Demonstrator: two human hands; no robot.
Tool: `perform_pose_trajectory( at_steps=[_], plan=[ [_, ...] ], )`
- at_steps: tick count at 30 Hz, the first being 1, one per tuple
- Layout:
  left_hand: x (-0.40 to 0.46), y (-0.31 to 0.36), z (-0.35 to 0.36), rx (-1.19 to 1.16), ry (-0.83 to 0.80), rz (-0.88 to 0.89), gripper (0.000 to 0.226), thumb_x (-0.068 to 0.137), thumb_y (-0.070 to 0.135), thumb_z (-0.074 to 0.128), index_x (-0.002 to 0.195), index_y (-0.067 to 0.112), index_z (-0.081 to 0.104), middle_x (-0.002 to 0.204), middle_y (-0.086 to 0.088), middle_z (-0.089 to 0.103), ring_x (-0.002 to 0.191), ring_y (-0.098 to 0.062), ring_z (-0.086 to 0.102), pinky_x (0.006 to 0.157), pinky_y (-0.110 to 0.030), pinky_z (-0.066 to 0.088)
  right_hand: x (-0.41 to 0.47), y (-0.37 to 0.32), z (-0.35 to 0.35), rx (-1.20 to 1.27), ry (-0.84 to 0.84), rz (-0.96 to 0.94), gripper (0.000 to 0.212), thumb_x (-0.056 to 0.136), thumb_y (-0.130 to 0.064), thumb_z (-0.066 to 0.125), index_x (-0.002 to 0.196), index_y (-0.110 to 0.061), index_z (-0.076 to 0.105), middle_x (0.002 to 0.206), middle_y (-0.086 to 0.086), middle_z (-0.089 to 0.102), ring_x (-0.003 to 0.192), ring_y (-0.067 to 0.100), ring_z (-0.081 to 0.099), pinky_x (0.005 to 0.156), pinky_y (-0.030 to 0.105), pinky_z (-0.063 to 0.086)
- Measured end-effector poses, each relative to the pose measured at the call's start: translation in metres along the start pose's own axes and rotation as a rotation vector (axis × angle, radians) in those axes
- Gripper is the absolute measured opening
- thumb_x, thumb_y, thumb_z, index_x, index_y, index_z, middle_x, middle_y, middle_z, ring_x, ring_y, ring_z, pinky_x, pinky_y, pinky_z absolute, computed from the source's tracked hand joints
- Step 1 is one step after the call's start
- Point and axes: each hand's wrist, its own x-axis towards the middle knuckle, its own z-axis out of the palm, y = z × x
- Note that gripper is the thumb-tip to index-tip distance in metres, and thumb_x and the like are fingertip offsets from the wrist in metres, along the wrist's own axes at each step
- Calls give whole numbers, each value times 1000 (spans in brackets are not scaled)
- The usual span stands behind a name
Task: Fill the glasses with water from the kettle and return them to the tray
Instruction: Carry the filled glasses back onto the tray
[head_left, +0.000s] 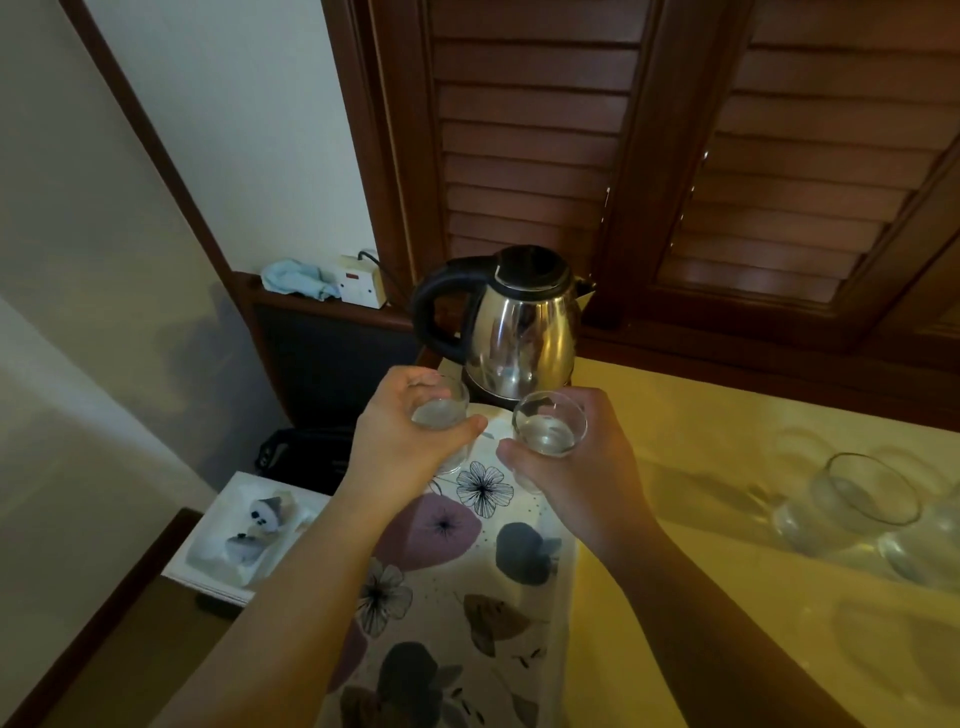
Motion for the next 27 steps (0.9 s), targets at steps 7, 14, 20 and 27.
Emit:
perform_pose_trajectory(
  at_steps=[7, 14, 20, 27],
  plan=[
    [9, -10, 6, 6, -1, -17, 65, 68, 40, 97, 119, 36, 57, 113, 15, 69, 111, 2, 62, 90, -20, 49, 6, 10, 5, -21, 24, 54, 70, 71, -40, 96, 127, -37, 53, 120, -20, 66, 109, 4, 66, 81, 23, 57],
    [10, -12, 8, -7, -3, -15, 70, 66, 46, 97, 121, 40, 54, 117, 18, 66, 111, 6, 61, 88, -18, 48, 9, 13, 6, 37, -4, 36, 73, 70, -40, 97, 128, -41, 52, 122, -16, 67, 102, 7, 69, 67, 15, 59],
    [-2, -4, 1, -35, -36, -24, 109, 62, 44, 98, 151, 33, 37, 130, 23, 52, 116, 7, 53, 92, -17, 44, 1, 20, -7, 16, -70, -27, 108, 71, -51, 95, 156, -41, 30, 145, -21, 52, 132, 1, 52, 102, 17, 46],
    [-80, 36, 5, -31, 292, 187, 94, 84, 58, 78, 158, 21, 34, 154, 12, 39, 138, 15, 35, 108, -10, 32, -63, 26, -70, -110, 139, -248, 45, 92, -58, 69, 126, -28, 67, 126, -16, 64, 122, 6, 64, 101, 28, 55]
  ],
)
